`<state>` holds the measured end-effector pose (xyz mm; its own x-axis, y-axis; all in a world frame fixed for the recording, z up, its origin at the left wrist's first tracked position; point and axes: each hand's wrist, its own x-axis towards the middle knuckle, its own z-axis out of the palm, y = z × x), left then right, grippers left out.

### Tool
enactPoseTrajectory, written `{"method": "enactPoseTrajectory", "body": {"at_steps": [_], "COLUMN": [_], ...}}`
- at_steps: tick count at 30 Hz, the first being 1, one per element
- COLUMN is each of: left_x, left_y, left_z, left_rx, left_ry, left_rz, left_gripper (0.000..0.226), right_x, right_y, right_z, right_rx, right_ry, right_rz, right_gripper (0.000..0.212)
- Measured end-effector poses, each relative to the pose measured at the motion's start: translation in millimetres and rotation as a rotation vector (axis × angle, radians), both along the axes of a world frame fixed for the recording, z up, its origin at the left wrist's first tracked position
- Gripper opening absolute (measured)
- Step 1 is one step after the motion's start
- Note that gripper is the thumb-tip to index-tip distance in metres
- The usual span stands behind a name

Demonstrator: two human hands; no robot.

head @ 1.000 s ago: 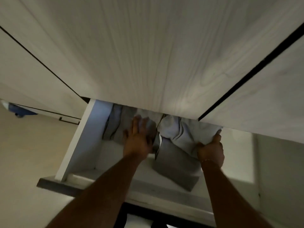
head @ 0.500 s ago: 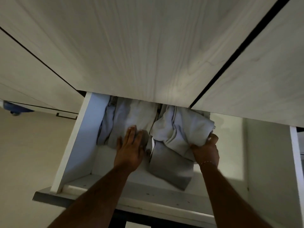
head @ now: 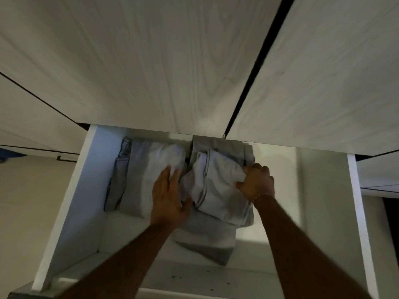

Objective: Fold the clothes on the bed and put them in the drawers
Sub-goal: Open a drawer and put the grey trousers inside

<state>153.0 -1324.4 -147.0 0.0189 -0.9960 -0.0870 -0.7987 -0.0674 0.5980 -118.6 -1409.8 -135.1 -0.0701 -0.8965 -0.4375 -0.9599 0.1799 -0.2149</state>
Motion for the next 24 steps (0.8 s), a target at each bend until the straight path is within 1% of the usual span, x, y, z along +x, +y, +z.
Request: {"method": "enactPoseTrajectory", "body": {"at_steps": [2,3,4,5,6,8,9,11,13,14,16,17,18,19,21,22,23,24], "left_x": [-15.3,-22.1,-27.5,-30.8,-33.0,-36.3,-40.5,-61.8,-93.0,-114.6,-160.7,-182.8,-203.3,-220.3,-244.1,-249.5,-252.5,-253.7], "left_y": [-38.3,-57.4,-75.4,-91.0,-101.4,-109.2,-109.3,-110.2,-116.6,-121.7,-134.9,-139.8,-142.5,-141.7,-127.5,-113.8,-95.2,-74.6], "left_z": [7.2,10.0,11.0,9.6,6.7,1.3,-0.8,0.0,8.2,15.3,29.7,36.0,40.1,40.7,34.0,29.5,25.8,22.7], "left_rx": [0.066,0.154,0.269,0.37,0.455,0.583,0.604,0.556,0.481,0.452,0.393,0.331,0.255,0.182,0.11,0.108,0.104,0.097], "left_ry": [0.107,0.201,0.299,0.36,0.375,0.326,0.288,0.239,0.25,0.243,0.187,0.137,0.07,-0.025,-0.226,-0.289,-0.31,-0.3], "left_rz": [-0.095,-0.121,-0.15,-0.196,-0.248,-0.329,-0.356,-0.432,-0.513,-0.542,-0.592,-0.633,-0.679,-0.72,-0.725,-0.69,-0.625,-0.535], "left_gripper": [0.111,0.122,0.132,0.138,0.137,0.121,0.112,0.094,0.083,0.076,0.062,0.06,0.059,0.06,0.076,0.085,0.09,0.092], "right_x": [0.5,-2.2,-7.4,-14.4,-23.5,-41.0,-49.1,-66.8,-79.0,-85.2,-96.4,-102.9,-110.7,-115.5,-118.0,-116.3,-112.3,-107.5], "right_y": [13.4,22.0,31.7,41.5,51.9,72.3,81.3,97.5,111.6,119.8,131.1,135.7,138.9,142.3,147.0,149.9,151.9,152.8], "right_z": [3.0,5.3,9.2,13.2,16.6,21.9,23.6,26.6,29.0,29.4,29.3,27.2,23.9,19.0,6.9,-1.3,-7.2,-13.0], "right_rx": [-0.098,-0.104,-0.07,-0.02,0.02,0.026,-0.003,-0.084,-0.174,-0.226,-0.304,-0.321,-0.316,-0.286,-0.196,-0.181,-0.198,-0.206], "right_ry": [-0.183,-0.297,-0.39,-0.482,-0.606,-0.868,-0.941,-1.01,-1.082,-1.123,-1.218,-1.269,-1.28,-1.248,-1.088,-1.004,-0.902,-0.756], "right_rz": [0.022,0.015,-0.01,-0.061,-0.144,-0.338,-0.417,-0.562,-0.712,-0.808,-1.017,-1.117,-1.212,-1.3,-1.426,-1.467,-1.469,-1.457], "right_gripper": [0.041,0.04,0.041,0.042,0.04,0.03,0.027,0.026,0.024,0.026,0.04,0.046,0.049,0.048,0.041,0.037,0.036,0.04]}}
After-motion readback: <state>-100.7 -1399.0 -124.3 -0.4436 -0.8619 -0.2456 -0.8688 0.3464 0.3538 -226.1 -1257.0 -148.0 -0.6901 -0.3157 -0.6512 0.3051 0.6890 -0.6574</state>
